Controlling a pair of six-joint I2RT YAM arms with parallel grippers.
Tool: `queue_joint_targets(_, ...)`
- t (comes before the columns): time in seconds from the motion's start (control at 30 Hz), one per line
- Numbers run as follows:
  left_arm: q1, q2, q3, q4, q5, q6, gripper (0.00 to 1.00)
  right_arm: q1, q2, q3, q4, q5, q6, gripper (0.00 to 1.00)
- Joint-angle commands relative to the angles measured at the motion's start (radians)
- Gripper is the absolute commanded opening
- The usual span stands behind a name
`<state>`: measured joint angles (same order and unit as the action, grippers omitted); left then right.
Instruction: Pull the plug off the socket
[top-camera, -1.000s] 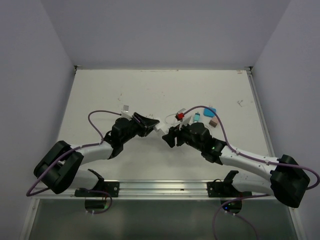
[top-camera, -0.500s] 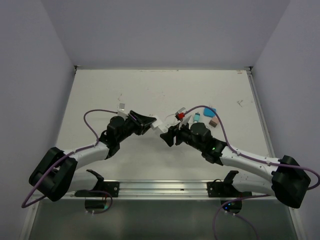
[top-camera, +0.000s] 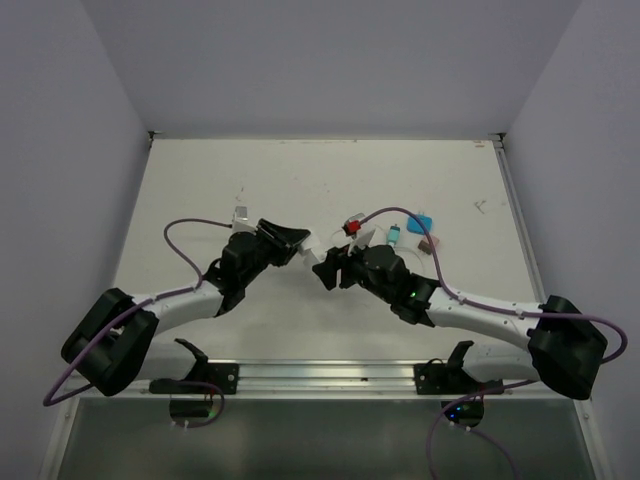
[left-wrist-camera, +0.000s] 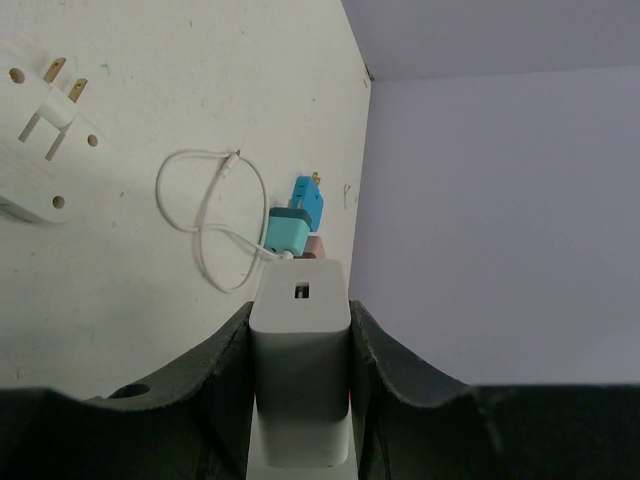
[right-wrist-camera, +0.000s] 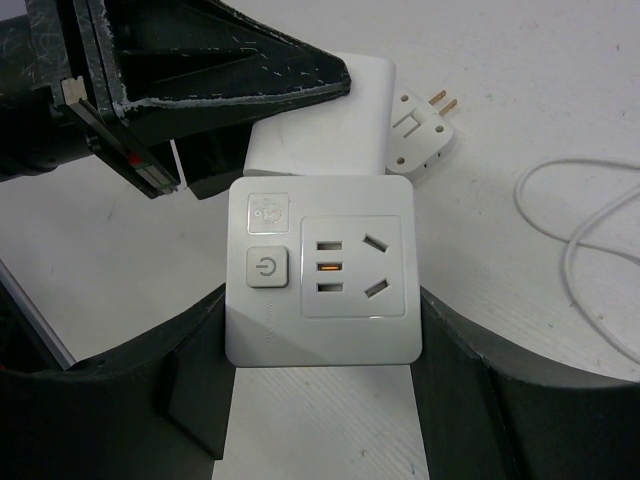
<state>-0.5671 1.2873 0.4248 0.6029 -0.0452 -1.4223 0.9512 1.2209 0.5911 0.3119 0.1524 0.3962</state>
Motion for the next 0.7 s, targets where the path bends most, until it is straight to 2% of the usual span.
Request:
queue_joint_targets(0.0,0.065,0.033,0.078,0.066,-0.518,0.046,0.00,0.035,-0.023,-0.016,-0.195,0.007,0.056,0.00)
queue_joint_targets(0.37,0.067,0.047,0.128,0.077,-0.593,0.123,0.00,0.040,-0.098,-0.076,-0.231,0.049,0.082,0.00)
queue_joint_targets(0.53,0.067,0.031,0.092,0.083,-0.559,0.112,0.00,0.040,-0.096,-0.065,-0.232,0.067,0.043,0.00)
queue_joint_targets(0.63,0.067,0.018,0.062,0.109,-0.474,0.144,0.00,0.040,-0.106,-0.059,-0.237,0.079,-0.014,0.00)
queue_joint_targets(0.67,0.067,0.012,0.051,0.104,-0.451,0.163,0.03,0.038,-0.113,-0.054,-0.244,0.090,-0.023,0.00)
